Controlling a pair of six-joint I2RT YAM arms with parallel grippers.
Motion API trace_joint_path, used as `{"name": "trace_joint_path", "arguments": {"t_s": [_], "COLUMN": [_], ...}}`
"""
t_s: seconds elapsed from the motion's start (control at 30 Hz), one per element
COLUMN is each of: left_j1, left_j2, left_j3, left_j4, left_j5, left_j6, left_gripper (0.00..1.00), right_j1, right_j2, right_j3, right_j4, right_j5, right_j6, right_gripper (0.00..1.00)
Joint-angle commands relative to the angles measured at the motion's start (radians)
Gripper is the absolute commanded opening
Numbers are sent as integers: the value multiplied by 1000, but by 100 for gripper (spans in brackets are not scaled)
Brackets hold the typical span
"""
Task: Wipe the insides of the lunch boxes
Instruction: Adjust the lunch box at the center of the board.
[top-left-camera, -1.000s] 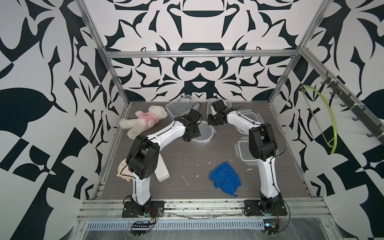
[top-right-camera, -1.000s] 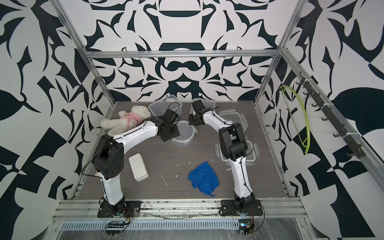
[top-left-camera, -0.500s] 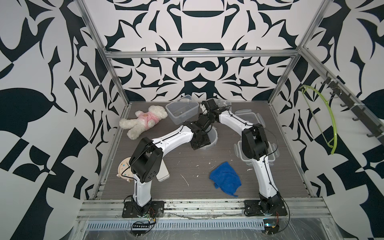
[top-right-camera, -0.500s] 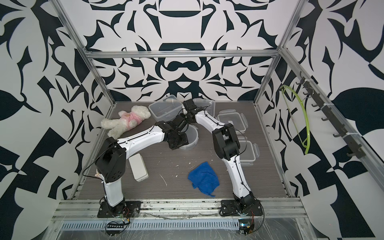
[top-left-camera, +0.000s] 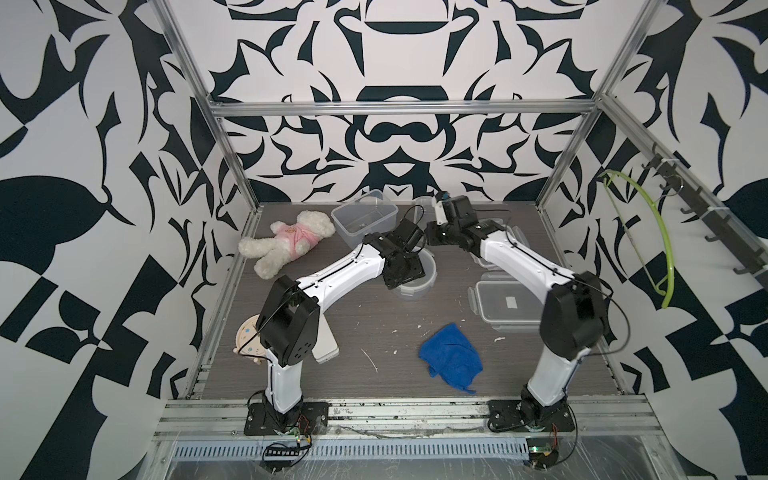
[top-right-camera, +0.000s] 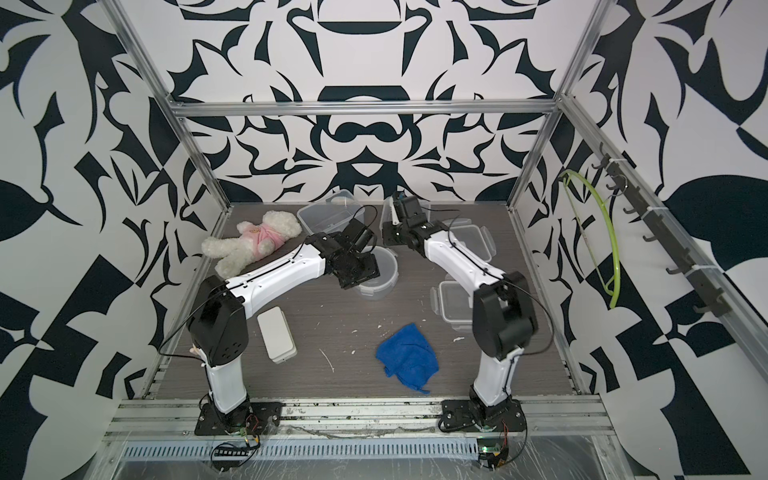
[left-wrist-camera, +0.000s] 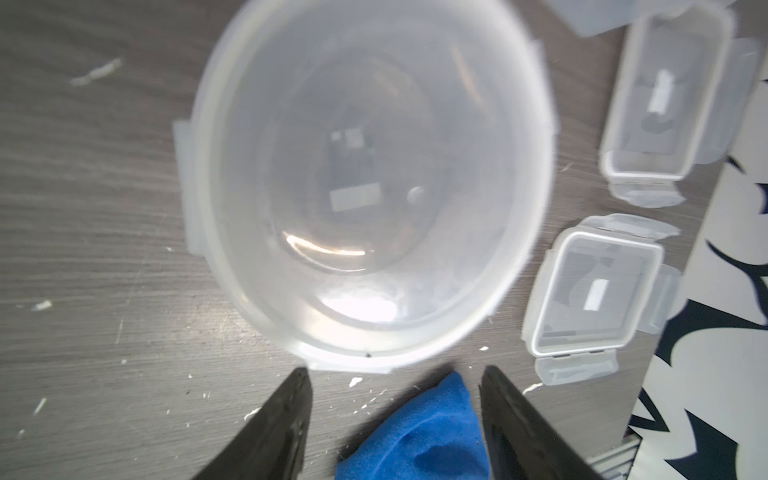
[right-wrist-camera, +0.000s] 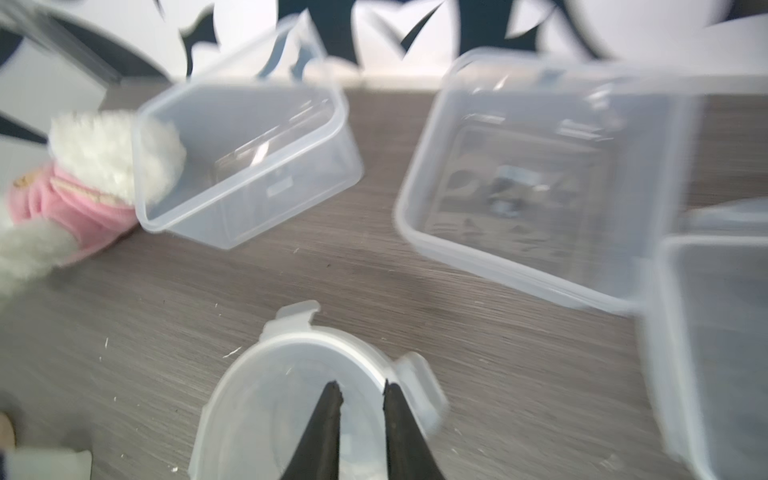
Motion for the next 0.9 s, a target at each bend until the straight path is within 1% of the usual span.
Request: {"name": "trace_joint_path", "arguments": {"t_s": [0.0, 0.1, 0.2, 0.27, 0.3, 0.4, 0.53, 0.63, 0.7, 0.77, 0.83, 0.87], "left_j1": [20, 36, 41, 44, 45, 47, 51, 54, 57, 60, 65, 68], "left_j2": [-25, -9, 5, 10, 12, 9, 15, 30, 36, 41, 47, 49], "left_j3": [45, 50, 60, 66, 65, 54, 44, 46, 45, 40, 34, 32], "left_j4": [-42, -39, -44, -51, -53, -48, -47, -49, -47, -44, -36, -32], "left_j5": [-23, -1, 2, 0, 0, -2, -3, 5, 7, 9, 16, 18], "left_j6": [34, 39, 46, 51, 50, 50, 47, 46, 47, 49, 51, 54], "left_gripper": [68, 68, 68, 67, 67, 67, 67, 67, 67, 67, 67, 67], "right_j1": [-12, -11, -13, -12, -12, 0, 33, 35, 27, 7, -15, -28], "right_j2": [-112, -158, -95, -21, 19, 120, 247, 317, 319, 295, 247, 210], "right_j3": [-149, -252, -243, -194, -168, -88, 105, 227, 253, 244, 193, 149], "right_j4": [58, 54, 15, -22, -25, -7, -62, -94, -94, -94, -78, -66], "right_j5": [119, 181, 194, 177, 147, 76, 44, 13, 18, 3, -18, -28], "right_j6": [41, 45, 23, 17, 21, 55, 52, 49, 43, 36, 28, 31], "right_gripper": [20, 16, 12, 9, 8, 8, 10, 10, 10, 10, 11, 13]}}
